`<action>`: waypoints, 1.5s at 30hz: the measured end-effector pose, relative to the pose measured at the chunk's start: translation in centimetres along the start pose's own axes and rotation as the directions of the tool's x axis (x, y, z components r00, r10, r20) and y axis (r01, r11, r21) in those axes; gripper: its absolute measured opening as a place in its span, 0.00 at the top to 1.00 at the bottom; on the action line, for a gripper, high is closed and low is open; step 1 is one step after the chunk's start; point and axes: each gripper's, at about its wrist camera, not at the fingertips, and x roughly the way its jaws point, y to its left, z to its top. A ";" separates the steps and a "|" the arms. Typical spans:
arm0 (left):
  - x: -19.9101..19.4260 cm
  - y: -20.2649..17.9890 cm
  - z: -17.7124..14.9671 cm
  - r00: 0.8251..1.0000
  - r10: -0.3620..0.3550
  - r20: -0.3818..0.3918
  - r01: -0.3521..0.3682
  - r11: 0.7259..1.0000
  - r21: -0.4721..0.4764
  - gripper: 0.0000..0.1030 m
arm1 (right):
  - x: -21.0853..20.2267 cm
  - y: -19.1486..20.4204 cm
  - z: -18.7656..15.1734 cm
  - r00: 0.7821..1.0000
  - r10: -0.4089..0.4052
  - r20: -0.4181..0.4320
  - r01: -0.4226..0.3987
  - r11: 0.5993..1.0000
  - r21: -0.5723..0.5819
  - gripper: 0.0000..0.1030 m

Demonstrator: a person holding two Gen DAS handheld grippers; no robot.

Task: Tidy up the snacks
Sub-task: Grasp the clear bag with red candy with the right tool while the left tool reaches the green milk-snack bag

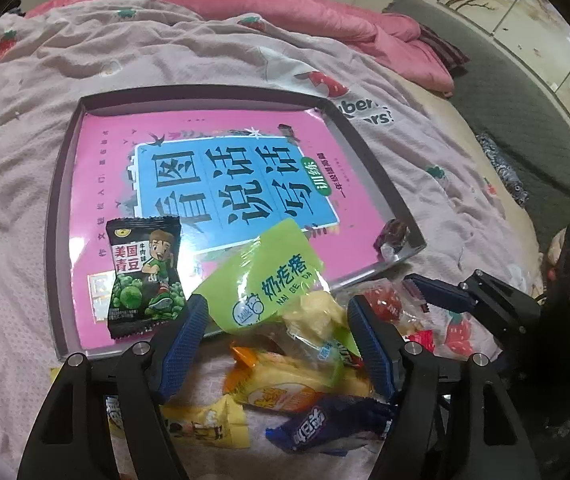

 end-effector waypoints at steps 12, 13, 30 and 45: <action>0.4 1.8 0.8 0.999 -0.044 -0.031 0.042 0.998 -0.048 0.25 | 0.7 0.1 0.0 1.000 0.020 -0.001 -0.020 1.000 -0.019 0.48; 0.4 2.0 0.8 0.998 -0.054 -0.037 0.052 0.997 -0.055 0.26 | 0.8 0.1 0.0 1.000 0.021 -0.002 -0.021 1.000 -0.018 0.49; 0.9 3.1 1.1 0.990 -0.111 -0.086 0.102 0.989 -0.107 0.25 | 1.5 0.4 0.1 1.000 0.025 -0.018 -0.025 0.999 -0.038 0.61; 1.7 1.6 1.6 0.982 -0.123 -0.144 0.114 0.991 -0.069 0.25 | 0.8 0.2 -0.1 0.999 0.029 -0.014 -0.030 0.999 -0.016 0.62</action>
